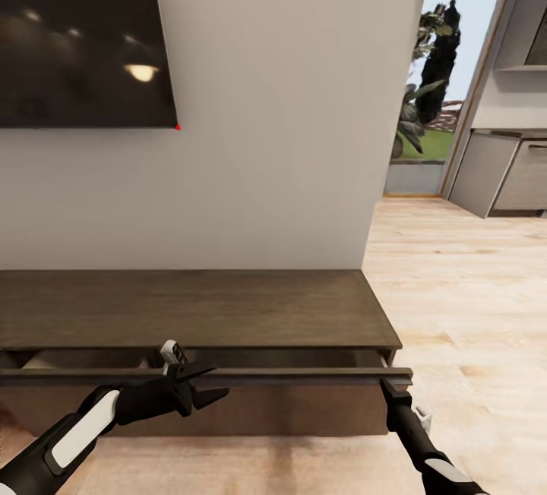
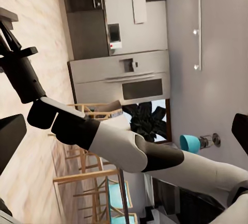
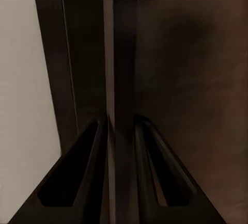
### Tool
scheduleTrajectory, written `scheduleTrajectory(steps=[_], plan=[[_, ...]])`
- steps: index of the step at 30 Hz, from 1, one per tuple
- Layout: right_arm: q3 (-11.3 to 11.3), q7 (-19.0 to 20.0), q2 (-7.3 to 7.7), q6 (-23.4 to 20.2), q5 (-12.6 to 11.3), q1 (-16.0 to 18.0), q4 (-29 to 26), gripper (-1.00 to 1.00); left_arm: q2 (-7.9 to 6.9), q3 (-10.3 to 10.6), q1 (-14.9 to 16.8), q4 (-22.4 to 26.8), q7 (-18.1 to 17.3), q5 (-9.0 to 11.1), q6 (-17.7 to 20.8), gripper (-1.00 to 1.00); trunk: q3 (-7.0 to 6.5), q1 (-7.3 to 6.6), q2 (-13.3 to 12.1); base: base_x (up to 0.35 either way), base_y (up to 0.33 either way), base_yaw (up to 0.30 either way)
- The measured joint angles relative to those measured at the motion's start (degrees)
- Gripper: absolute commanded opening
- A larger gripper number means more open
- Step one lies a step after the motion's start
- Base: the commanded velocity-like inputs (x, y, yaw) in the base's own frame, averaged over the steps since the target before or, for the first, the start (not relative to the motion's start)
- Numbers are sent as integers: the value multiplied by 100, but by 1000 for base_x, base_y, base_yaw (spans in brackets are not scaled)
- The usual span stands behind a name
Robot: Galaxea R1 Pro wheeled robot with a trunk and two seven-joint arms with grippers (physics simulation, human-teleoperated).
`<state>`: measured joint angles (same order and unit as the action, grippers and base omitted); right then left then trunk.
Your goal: Place each of the two pumpkins and all three candles from the living room inside a cabinet in the living room (use any cabinet), then make sure every cabinet is closed, and position the cauldron so it is next to a table in the living room.
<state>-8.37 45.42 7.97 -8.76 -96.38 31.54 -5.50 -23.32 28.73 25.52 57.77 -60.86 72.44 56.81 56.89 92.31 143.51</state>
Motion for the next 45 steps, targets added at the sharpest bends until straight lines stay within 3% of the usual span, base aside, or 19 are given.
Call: scheduleTrajectory(steps=[25, 45], plan=[[-2, -13, 1, 12, -20, 1, -4, -100, 14, -9, 0, -18, 9, -9, -1, 100, 0, -1, 0, -122, 0, 0], [-17, 189, -8, 11, -15, 2, 125, -100, 14, 1, 0, -18, 9, -7, -2, 100, 0, -1, 0, -7, 0, 0]])
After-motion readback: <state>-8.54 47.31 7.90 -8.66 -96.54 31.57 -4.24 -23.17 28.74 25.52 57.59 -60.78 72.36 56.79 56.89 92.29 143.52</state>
